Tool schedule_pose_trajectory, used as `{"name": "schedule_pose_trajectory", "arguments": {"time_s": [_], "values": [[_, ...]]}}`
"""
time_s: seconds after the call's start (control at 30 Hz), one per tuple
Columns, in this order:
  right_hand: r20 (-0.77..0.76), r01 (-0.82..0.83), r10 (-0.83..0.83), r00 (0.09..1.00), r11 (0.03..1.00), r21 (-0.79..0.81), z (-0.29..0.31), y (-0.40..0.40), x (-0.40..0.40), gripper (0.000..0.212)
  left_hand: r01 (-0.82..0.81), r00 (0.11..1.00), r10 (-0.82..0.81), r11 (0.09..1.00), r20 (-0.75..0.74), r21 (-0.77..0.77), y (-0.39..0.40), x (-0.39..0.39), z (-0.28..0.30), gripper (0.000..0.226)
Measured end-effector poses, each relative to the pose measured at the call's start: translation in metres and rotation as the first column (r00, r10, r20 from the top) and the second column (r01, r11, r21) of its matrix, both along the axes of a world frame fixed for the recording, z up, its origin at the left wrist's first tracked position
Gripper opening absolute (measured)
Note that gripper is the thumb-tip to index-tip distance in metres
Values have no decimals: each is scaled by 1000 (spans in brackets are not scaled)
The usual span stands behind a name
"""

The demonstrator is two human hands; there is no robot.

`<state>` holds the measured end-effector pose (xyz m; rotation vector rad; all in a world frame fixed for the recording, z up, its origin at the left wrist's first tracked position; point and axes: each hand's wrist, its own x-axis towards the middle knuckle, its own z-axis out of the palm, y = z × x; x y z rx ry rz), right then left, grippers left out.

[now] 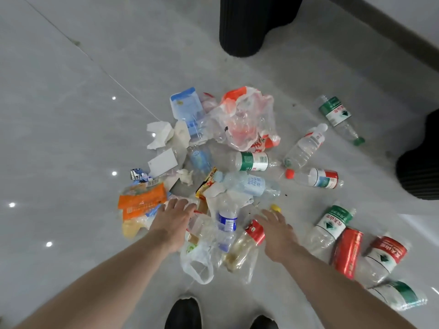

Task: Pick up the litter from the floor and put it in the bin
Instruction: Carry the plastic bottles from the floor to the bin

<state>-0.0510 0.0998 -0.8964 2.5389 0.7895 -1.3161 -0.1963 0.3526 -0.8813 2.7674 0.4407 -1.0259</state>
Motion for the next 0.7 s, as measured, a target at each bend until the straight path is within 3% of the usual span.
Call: {"name": "schedule_pose_trajectory", "arguments": {"time_s": [0.13,0.3,0.5,0.7], "values": [[90,-129,140,986,985,-114,-18,-5,-15,84,38,999,-38,999,36,-12,5,-6,3,71],[38,-173,182,983,970,-171,13,-26,-29,69,-100,993,106,989,51,-113,2,-24,53,68],[-33,65,-68,997,995,-81,47,-61,-71,79,-156,988,156,986,13,-54,-11,-45,109,61],[-144,153,-159,977,987,-53,-3,-64,-120,82,-223,974,225,973,27,-64,-30,-44,85,60]]}}
